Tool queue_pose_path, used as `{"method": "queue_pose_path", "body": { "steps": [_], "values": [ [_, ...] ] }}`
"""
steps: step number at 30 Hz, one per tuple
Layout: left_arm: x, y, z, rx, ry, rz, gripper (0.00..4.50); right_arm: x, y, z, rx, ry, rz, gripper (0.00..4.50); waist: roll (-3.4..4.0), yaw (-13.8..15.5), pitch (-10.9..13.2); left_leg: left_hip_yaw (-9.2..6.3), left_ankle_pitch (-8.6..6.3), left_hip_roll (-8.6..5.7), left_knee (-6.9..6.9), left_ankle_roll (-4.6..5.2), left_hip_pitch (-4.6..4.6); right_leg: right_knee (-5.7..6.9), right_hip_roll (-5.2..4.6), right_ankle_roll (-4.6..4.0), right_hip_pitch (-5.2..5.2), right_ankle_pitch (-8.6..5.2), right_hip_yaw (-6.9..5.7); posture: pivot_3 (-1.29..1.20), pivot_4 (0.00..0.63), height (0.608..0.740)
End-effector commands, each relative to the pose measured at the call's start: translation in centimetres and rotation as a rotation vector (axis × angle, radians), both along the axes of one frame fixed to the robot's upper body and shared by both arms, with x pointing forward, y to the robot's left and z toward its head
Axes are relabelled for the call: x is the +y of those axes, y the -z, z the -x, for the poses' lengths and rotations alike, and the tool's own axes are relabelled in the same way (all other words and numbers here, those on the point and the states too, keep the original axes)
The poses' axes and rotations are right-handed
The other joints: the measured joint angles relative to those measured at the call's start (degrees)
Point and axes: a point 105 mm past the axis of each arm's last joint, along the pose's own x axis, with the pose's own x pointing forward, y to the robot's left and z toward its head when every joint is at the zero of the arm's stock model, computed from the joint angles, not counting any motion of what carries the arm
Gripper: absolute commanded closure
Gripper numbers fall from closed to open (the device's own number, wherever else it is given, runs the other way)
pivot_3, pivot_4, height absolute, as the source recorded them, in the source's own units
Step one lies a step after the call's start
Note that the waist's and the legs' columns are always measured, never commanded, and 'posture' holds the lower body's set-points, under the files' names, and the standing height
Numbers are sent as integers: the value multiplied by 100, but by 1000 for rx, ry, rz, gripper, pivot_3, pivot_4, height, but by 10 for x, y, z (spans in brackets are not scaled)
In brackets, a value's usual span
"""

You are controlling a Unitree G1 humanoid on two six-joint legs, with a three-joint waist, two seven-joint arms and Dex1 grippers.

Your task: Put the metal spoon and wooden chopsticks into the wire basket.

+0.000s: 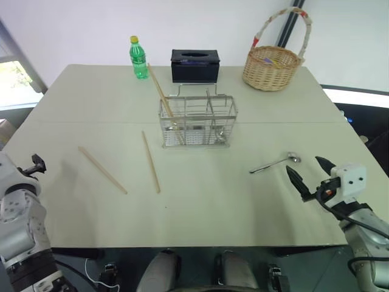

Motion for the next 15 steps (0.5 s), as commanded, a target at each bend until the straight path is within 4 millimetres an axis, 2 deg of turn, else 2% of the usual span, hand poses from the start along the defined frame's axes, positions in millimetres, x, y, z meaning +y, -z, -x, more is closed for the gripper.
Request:
{"method": "queue_pose_path", "body": {
  "steps": [1,15],
  "values": [
    [0,-22,-1,-26,3,-73,34,-1,-8,-1,-29,5,17,0,-1,1,-1,0,0,0,0,0,0,0,0,0,0,0,0,0,150,661],
    [-9,-27,-7,-49,31,-74,34,-2,-10,-3,-40,14,34,0,-5,-1,-3,0,0,0,0,0,0,0,1,0,0,0,0,0,150,661]
  ]
}}
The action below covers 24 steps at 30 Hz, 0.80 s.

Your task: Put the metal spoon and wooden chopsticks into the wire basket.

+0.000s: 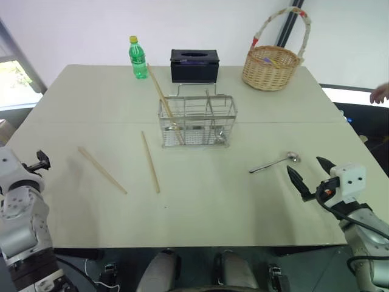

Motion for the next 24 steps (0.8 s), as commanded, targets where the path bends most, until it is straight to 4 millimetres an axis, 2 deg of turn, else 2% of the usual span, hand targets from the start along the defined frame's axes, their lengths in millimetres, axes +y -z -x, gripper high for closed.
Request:
{"method": "queue_pose_path", "body": {
  "steps": [1,11,16,18,19,21,22,24],
  "values": [
    [0,-21,0,-52,-5,-45,34,-2,-12,-3,-45,-5,24,0,0,-1,0,0,0,0,0,0,0,0,0,0,0,0,0,0,150,661],
    [2,-20,6,-57,-26,-38,34,-8,-19,-8,-53,-4,45,0,-8,3,-5,0,0,0,0,1,0,0,4,0,0,0,0,0,150,661],
    [-4,-29,-7,-70,32,-57,34,-7,-20,-7,-60,-8,72,0,-9,4,-6,0,0,0,1,1,-1,0,4,0,1,0,-1,0,150,661],
    [-16,-43,-19,-102,148,-73,34,-7,-28,-11,-73,-35,98,0,-9,2,-4,0,0,0,1,1,0,0,5,0,1,0,-1,0,150,661],
    [-28,-52,-28,-119,255,-64,34,-6,-36,-15,-82,-65,119,0,-7,0,-3,0,0,0,3,1,-1,1,6,0,0,0,-2,0,150,661],
    [-58,-68,-42,-132,494,-52,34,-1,-51,-24,-94,-156,194,0,2,-9,3,3,1,-1,8,1,-2,0,5,-2,1,0,-2,0,150,661],
    [-81,-79,-47,-121,663,-85,34,5,-59,-31,-93,-249,273,0,6,-17,7,6,1,-1,10,1,-3,-1,5,-2,1,0,-2,0,150,661],
    [-109,-89,-48,-90,860,-128,34,10,-68,-39,-82,-363,378,0,14,-40,17,12,1,0,15,1,-3,-1,5,-3,1,0,-3,0,150,661]
  ]
}}
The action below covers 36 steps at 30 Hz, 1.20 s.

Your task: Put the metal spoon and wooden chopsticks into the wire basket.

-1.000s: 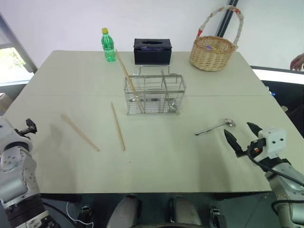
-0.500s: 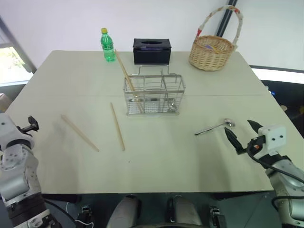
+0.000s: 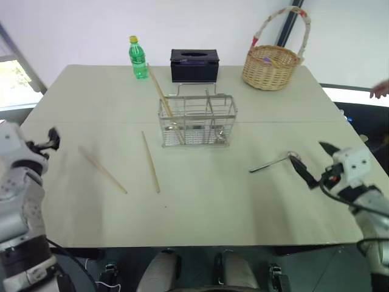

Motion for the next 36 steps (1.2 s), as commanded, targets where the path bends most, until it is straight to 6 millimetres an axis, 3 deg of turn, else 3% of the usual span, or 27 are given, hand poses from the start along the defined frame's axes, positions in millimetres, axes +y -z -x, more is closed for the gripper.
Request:
{"method": "queue_pose_path", "body": {
  "steps": [1,6,15,22,28,34,36],
  "values": [
    [-60,-32,-2,-23,392,-89,34,14,-21,-9,-15,-205,181,0,-1,-15,1,0,0,0,-6,0,-1,-4,-1,-1,0,0,-1,0,150,661],
    [-125,-33,14,76,855,-245,34,27,-19,-23,85,-510,468,0,20,-139,23,-4,8,4,-23,20,-1,-14,-3,-5,1,-1,-8,0,150,661],
    [-185,-30,20,150,1258,-376,34,21,2,-63,241,-673,758,0,28,-195,46,-3,11,0,-20,21,-2,-56,1,-12,18,9,-7,0,150,661],
    [-197,-28,21,186,1388,-433,34,8,18,-82,511,-669,1017,0,48,-316,62,-3,14,-2,-28,15,-2,-52,6,5,9,19,-1,0,150,661],
    [-196,-31,22,171,1380,-432,34,7,22,-96,535,-588,1076,0,46,-308,60,-8,35,0,-34,-22,0,-39,10,8,3,20,0,0,150,661],
    [-194,-36,22,158,1354,-434,34,10,35,-97,546,-595,1110,0,34,-300,55,-10,36,-2,-24,-23,4,-10,9,8,4,20,2,0,150,661],
    [-195,-38,23,152,1350,-430,0,10,38,-95,562,-607,1102,774,29,-302,54,-10,29,-3,-24,-11,10,-1,9,8,6,20,3,0,150,661]
  ]
}}
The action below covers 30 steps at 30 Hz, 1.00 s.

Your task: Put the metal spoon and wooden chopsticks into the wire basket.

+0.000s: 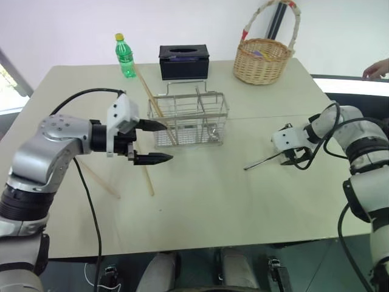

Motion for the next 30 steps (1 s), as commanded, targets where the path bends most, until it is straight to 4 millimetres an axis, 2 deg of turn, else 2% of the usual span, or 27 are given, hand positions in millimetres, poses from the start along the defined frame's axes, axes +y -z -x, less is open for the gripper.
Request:
{"method": "queue_pose_path", "body": {
  "steps": [1,7,13,17,20,25,27,30],
  "values": [
    [1,-15,3,-57,-10,16,0,0,-5,-1,-3,-6,6,1254,-2,-2,2,0,-4,-1,1,8,3,2,0,0,1,0,1,0,150,661],
    [0,-20,1,-71,-31,37,0,0,-4,2,21,-11,-4,4355,-1,-13,2,-2,-1,1,-4,3,26,16,2,-1,10,0,5,0,150,661],
    [1,-23,-4,-78,-39,42,0,2,-6,0,-15,-14,-30,4439,-2,-9,2,-1,-1,-1,-4,2,29,15,1,-1,14,0,7,0,150,661],
    [4,-26,-8,-87,-49,47,0,16,-17,2,-31,-89,-129,4439,-2,-12,3,-1,0,-1,-4,2,29,15,2,0,14,0,7,0,150,661],
    [8,-30,-11,-102,-70,60,0,37,-34,13,-37,-216,-290,4439,-2,-23,3,-1,0,2,-4,2,30,14,2,0,15,0,7,0,150,661],
    [16,-38,-17,-123,-113,84,0,52,-46,54,-12,-325,-461,4439,-2,53,2,-5,-1,2,-1,4,28,13,0,1,20,0,5,0,150,661],
    [19,-40,-20,-129,-127,88,0,63,-60,70,2,-299,-594,4439,-1,61,3,-12,-4,-2,3,9,20,13,-1,1,18,0,3,0,150,661],
    [22,-43,-24,-139,-144,99,0,81,-104,75,-28,-171,-931,4439,2,27,4,-11,-6,-3,7,12,10,12,-6,1,11,0,6,0,150,661]
  ]
}}
